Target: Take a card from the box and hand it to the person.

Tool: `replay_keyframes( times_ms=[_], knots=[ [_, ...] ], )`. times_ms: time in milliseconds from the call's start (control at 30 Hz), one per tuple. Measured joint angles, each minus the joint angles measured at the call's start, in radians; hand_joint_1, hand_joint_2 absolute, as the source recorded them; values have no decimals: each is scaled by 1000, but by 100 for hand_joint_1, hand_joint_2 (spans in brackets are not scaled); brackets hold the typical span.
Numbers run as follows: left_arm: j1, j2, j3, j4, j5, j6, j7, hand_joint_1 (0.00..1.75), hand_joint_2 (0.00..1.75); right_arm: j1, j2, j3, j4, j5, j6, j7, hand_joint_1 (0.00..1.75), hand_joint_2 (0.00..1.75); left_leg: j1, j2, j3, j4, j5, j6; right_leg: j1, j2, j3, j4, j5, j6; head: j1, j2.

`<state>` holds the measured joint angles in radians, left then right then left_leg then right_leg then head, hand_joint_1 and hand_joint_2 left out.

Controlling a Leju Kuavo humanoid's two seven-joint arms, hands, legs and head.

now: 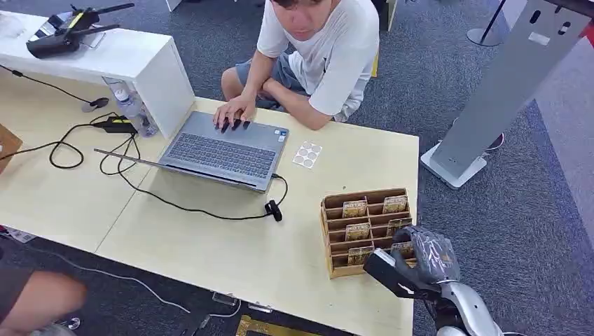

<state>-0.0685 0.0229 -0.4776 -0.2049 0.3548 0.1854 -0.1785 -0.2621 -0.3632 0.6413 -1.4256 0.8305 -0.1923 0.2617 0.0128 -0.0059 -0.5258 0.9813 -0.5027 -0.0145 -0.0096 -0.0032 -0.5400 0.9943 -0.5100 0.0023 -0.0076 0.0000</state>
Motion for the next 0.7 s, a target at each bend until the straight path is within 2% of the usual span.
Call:
replay_keyframes(
  times_ms=[533, 567, 633, 700],
  knots=[
    [0, 1, -2, 0, 1, 0, -1, 0, 0, 0, 0, 0, 6, -4, 0, 8, 94, 175, 0, 0, 0, 0, 0, 0, 0, 0, 0, 0, 0, 0, 0, 0],
    [0, 1, -2, 0, 1, 0, -1, 0, 0, 0, 0, 0, 6, -4, 0, 8, 96, 175, 0, 0, 0, 0, 0, 0, 0, 0, 0, 0, 0, 0, 0, 0],
    [0, 2, -2, 0, 2, 0, -1, 0, 0, 0, 0, 0, 6, -4, 0, 8, 113, 175, 0, 0, 0, 0, 0, 0, 0, 0, 0, 0, 0, 0, 0, 0],
    [0, 2, -2, 0, 2, 0, -2, 0, 0, 0, 0, 0, 6, -4, 0, 10, 117, 175, 0, 0, 0, 0, 0, 0, 0, 0, 0, 0, 0, 0, 0, 0]
  ],
)
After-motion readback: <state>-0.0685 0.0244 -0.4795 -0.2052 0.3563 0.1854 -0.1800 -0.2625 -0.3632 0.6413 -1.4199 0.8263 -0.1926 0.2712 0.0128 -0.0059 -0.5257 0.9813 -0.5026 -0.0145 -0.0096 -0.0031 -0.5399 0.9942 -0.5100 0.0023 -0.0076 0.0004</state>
